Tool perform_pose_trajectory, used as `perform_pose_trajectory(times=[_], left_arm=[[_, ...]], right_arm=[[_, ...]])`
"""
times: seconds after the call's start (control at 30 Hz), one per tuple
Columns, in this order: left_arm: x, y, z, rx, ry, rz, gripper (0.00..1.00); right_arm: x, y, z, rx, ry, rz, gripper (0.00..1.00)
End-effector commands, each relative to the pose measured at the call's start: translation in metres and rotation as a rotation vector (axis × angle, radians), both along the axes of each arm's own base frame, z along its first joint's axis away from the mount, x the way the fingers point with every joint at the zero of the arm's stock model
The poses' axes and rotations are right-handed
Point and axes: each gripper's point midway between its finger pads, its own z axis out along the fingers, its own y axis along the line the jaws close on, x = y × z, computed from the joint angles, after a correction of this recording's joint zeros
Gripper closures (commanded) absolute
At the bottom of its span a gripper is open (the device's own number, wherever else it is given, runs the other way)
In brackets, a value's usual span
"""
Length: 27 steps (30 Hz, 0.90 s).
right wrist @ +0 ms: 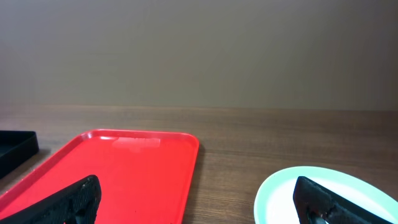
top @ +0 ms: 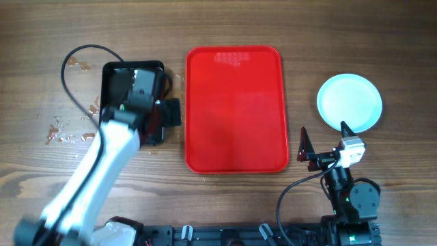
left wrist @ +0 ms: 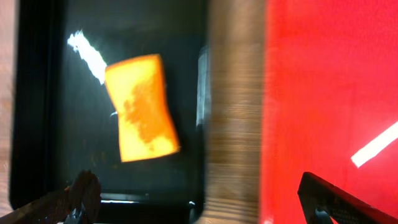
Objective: Clean dirty plates on tray and stack at the side
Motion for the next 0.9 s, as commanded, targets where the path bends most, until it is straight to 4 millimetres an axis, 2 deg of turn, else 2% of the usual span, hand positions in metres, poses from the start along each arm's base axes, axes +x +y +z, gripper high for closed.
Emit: perform_pose_trajectory(times=[0.0,0.1,0.17,0.3,0.47,0.6,0.7,0.87], left_arm=[[-0.019,0.011,0.042,0.032,-0.174,0.011,0.00],[-0.028,0.020,0.062,-0.061,-0.312,0.082,0.00],[-0.028,0.022,0.080,-0.189,-0.470,0.090,0.00],[-0.042,0.029,0.094,-0.324,-0.671,0.070,0.00],[-0.070,0.052,0.098,-0.340,-0.874,0.113,0.00],[-0.087,0.060,0.098,-0.339,-0.982,0.125,0.00],[-0.093,0.061,0.093,-0.344,-1.031,0.121,0.00],[-0.085,0.063,0.082,-0.338,-1.057,0.131,0.00]], right_arm=[[0.000,-0.002,-0.001,0.014,-0.005,-0.014,0.00],[0.000,-0.002,-0.001,0.013,-0.005,-0.013,0.00],[0.000,-0.002,-0.001,0.014,-0.005,-0.013,0.00],[0.000,-0.002,-0.001,0.014,-0.005,-0.013,0.00],[0.000,-0.002,-0.001,0.013,-0.005,-0.013,0.00],[0.000,-0.002,-0.001,0.013,-0.005,-0.013,0.00],[0.000,-0.002,-0.001,0.013,-0.005,-0.014,0.00],[0.000,-0.002,-0.001,0.014,-0.005,-0.013,0.00]])
